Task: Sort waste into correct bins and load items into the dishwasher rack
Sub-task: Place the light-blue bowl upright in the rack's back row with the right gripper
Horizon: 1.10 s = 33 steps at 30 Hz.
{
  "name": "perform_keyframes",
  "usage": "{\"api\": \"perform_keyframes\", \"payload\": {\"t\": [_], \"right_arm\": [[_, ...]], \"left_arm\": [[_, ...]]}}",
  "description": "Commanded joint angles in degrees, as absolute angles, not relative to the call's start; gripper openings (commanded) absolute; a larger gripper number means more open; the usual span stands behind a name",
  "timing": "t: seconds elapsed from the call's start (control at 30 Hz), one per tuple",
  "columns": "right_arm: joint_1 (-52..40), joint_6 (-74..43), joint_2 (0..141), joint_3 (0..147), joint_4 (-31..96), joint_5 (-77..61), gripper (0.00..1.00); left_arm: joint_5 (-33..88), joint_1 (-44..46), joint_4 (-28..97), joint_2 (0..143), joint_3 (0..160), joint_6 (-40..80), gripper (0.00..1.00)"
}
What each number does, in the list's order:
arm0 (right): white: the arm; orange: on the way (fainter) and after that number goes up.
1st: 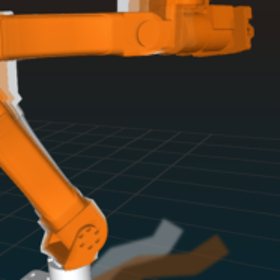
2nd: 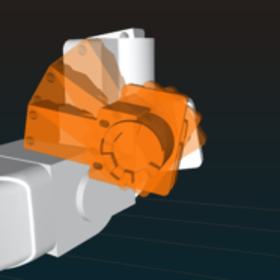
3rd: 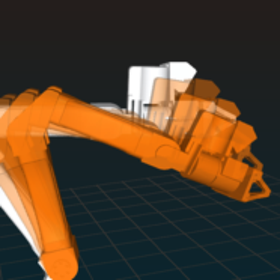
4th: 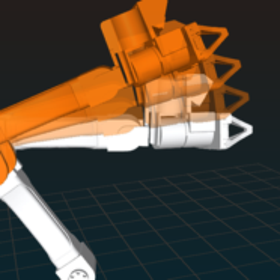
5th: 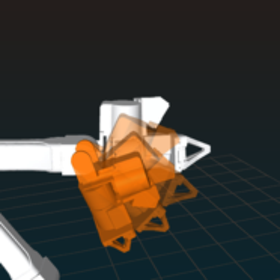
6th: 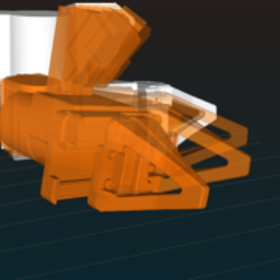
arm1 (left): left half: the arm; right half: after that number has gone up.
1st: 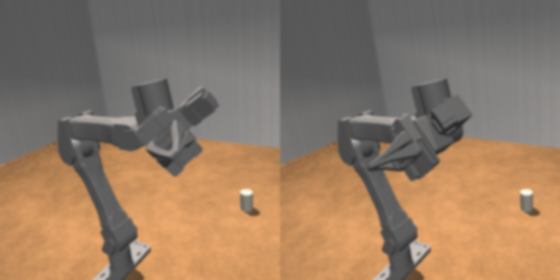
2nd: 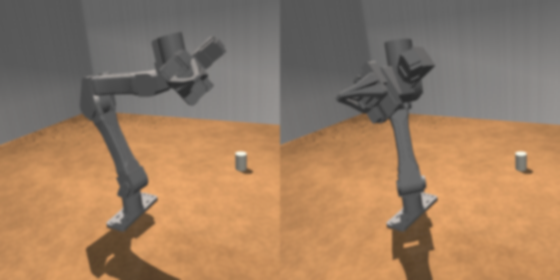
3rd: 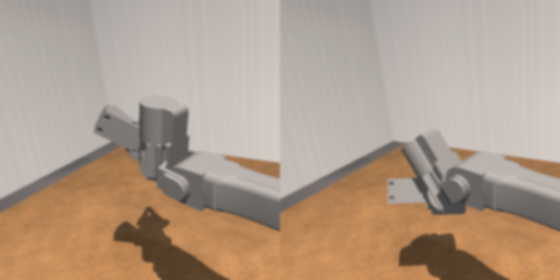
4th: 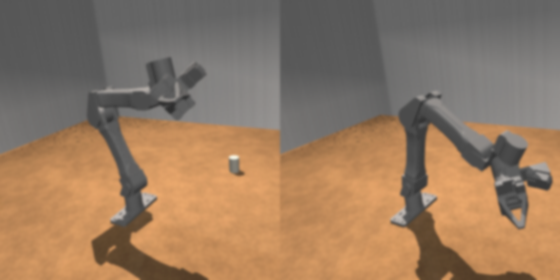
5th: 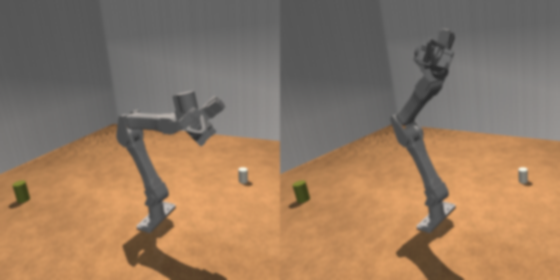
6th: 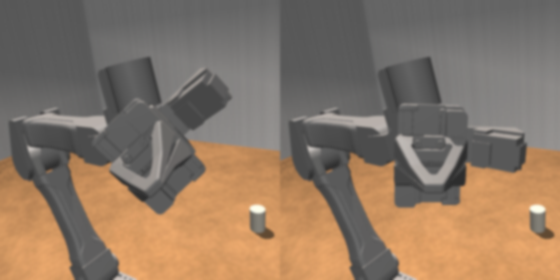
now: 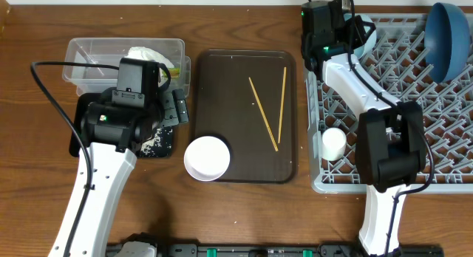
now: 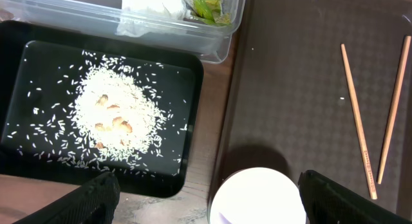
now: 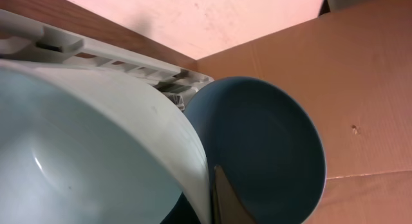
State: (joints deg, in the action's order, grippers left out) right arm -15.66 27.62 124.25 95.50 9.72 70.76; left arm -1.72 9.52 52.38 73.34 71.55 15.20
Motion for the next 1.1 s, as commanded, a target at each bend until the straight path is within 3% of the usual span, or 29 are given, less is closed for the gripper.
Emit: {"api": "perform_keyframes", "payload": {"t": [0.0,0.23,0.33,0.43,0.5,0.57,0.67,0.77,1.07], "right_arm": [[-16.3,28.3,125.9,95.9,9.9,69.6,0.01],[-19.2,27.7,125.9,95.9,10.1,69.6,0.03],[-20.2,27.7,125.9,95.9,10.1,69.6,0.09],[-20.8,27.7,125.9,95.9,10.6,69.6,0.24],[-21.3,27.7,125.9,95.9,11.6,69.6,0.42],[-21.7,27.7,125.9,95.9,12.3,69.6,0.54],[-22.1,27.7,125.9,95.9,12.4,69.6,0.67],[-22.5,27.7,125.9,95.9,12.1,69.6,0.73],[-24.3,25.8,123.3,95.9,12.6,66.9,0.77]], "left_arm": [[-2.2,9.3,52.5,73.0,72.2,15.1,0.91],[-2.2,9.3,52.5,73.0,72.2,15.1,0.91],[-2.2,9.3,52.5,73.0,72.2,15.1,0.91],[-2.2,9.3,52.5,73.0,72.2,15.1,0.91],[-2.2,9.3,52.5,73.0,72.2,15.1,0.92],[-2.2,9.3,52.5,73.0,72.2,15.1,0.91],[-2.2,9.3,52.5,73.0,72.2,15.1,0.92],[-2.2,9.3,52.5,73.0,72.2,15.1,0.91],[-2.2,9.3,52.5,73.0,72.2,15.1,0.92]]}}
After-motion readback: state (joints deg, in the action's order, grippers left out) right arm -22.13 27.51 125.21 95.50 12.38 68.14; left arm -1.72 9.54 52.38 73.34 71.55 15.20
